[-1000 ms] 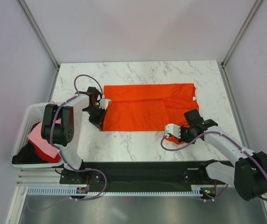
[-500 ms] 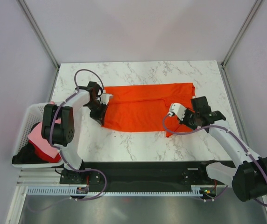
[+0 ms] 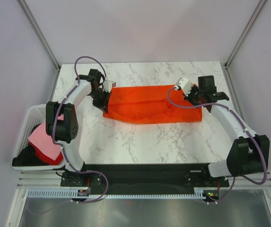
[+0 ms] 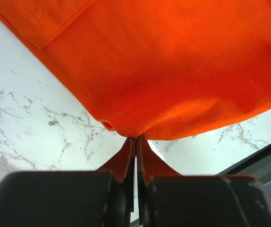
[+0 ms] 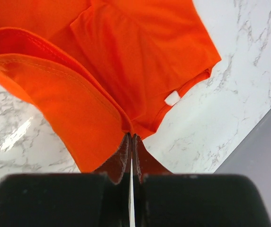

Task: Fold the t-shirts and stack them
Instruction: Fold the tshirt

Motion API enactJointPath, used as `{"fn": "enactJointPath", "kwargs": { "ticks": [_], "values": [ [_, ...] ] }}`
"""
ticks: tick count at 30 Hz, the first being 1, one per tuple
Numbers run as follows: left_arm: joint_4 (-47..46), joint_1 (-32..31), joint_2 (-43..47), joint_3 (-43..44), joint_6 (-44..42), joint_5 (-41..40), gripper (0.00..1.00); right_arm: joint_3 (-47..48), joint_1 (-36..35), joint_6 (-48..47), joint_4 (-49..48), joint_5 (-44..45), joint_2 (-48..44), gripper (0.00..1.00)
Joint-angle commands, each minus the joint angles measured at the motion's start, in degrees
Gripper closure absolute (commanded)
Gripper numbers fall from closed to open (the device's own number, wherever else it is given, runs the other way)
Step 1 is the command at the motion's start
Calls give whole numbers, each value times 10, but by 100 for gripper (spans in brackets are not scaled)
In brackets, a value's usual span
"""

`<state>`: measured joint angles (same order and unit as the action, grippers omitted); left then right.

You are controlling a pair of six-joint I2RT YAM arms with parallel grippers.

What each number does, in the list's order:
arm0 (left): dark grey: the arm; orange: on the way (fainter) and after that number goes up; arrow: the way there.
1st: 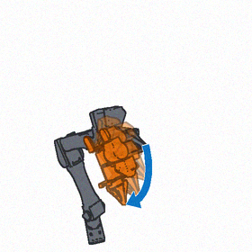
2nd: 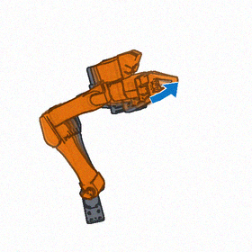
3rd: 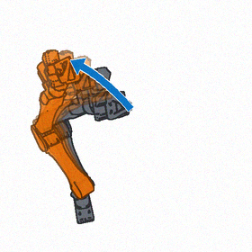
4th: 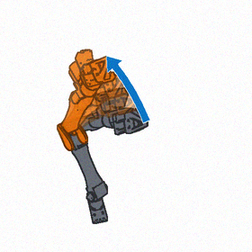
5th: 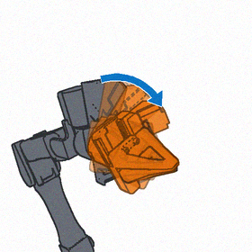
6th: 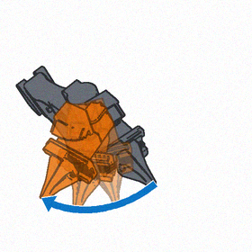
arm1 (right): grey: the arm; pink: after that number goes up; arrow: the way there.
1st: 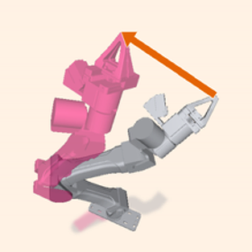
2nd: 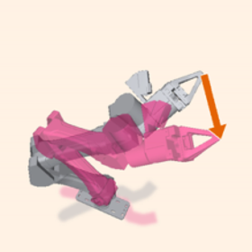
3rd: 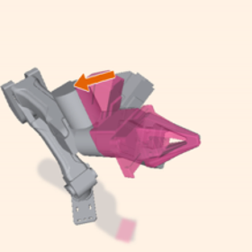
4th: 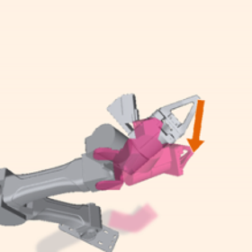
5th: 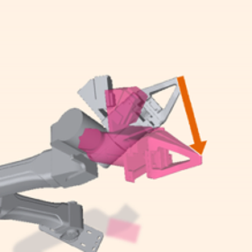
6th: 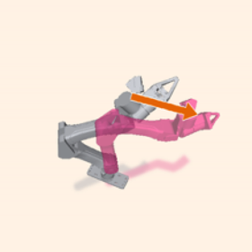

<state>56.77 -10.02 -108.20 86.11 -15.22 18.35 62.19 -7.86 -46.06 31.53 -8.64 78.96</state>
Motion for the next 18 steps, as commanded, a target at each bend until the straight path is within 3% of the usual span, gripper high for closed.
{"fn": "enactJointPath", "kwargs": {
  "ticks": [1,18],
  "values": [
    [20,9,-20,40,-4,-1,98,49,4,19,-46,18,32,100],
    [32,35,-114,145,5,-16,98,189,8,38,-106,30,211,100]
  ]
}}
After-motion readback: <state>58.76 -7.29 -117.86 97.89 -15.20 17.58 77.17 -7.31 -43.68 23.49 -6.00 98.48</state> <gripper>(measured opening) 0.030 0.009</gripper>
